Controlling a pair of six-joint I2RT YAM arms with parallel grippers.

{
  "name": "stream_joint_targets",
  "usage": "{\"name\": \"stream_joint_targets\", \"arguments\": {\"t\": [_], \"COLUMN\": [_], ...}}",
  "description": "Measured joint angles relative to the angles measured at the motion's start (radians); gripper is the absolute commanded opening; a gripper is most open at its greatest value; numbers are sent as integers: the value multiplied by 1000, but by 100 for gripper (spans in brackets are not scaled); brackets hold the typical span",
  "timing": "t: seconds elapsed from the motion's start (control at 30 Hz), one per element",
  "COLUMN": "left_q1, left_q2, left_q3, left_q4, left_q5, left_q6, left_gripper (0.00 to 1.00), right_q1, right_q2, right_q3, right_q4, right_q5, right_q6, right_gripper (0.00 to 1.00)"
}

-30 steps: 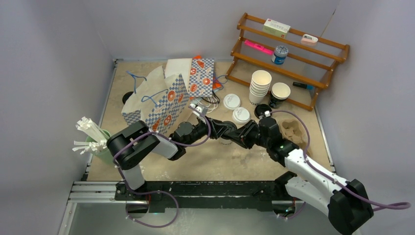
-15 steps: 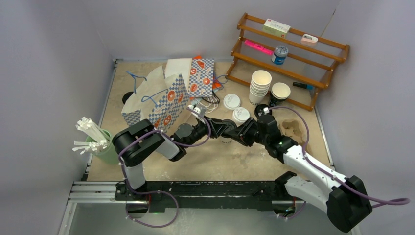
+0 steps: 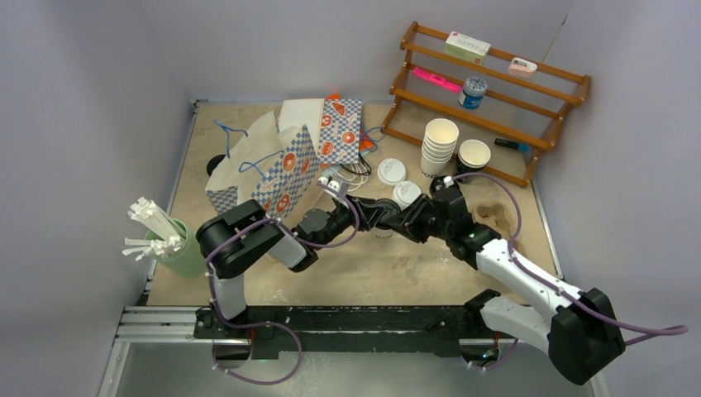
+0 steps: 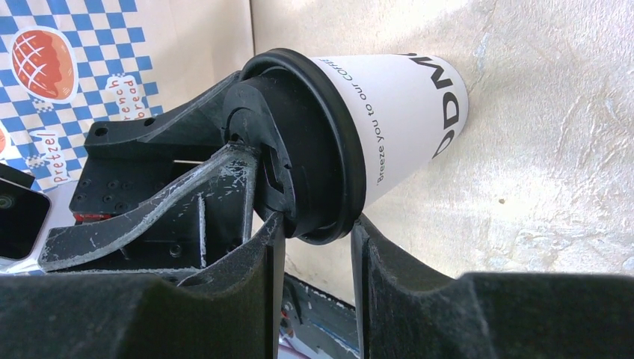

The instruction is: Pack the takeout coffee

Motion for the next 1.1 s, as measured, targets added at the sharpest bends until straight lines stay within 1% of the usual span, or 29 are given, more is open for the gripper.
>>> {"name": "stream_joint_targets", "arguments": {"t": [0.23, 0.3, 0.4, 0.47, 0.57, 0.67, 0.83, 0.97, 1.1], "left_q1": [0, 0, 0, 0, -3, -6, -6, 2, 24], "left_q2": [15, 14, 0, -25, -64, -105, -145, -169, -181], "left_q3": [19, 23, 34, 53, 112, 177, 260, 281, 288], "left_q4": [2, -6, -48, -119, -270, -436, -652, -747, -792], "left_q5": [-6, -6, -5, -1, 22, 42, 61, 86, 128], "left_q6": [-1, -1, 0, 10, 30, 49, 86, 97, 97], "left_gripper": [49, 50, 52, 54, 59, 63, 66, 69, 71], "right_q1": [-3, -8, -19, -19, -19, -21, -24, -24, -24], "right_q2": [6, 5, 2, -12, -27, -45, -59, -77, -77], "right_q3": [-2, -9, -14, -13, 5, 31, 66, 72, 120], "right_q4": [14, 27, 38, 36, 0, -69, -149, -175, -189], "right_q5": [0, -9, -28, -27, -8, 23, 52, 53, 53], "right_q6": [-1, -2, -8, -23, -67, -117, -194, -235, -278], "right_gripper": [32, 36, 44, 48, 55, 56, 64, 69, 72]}}
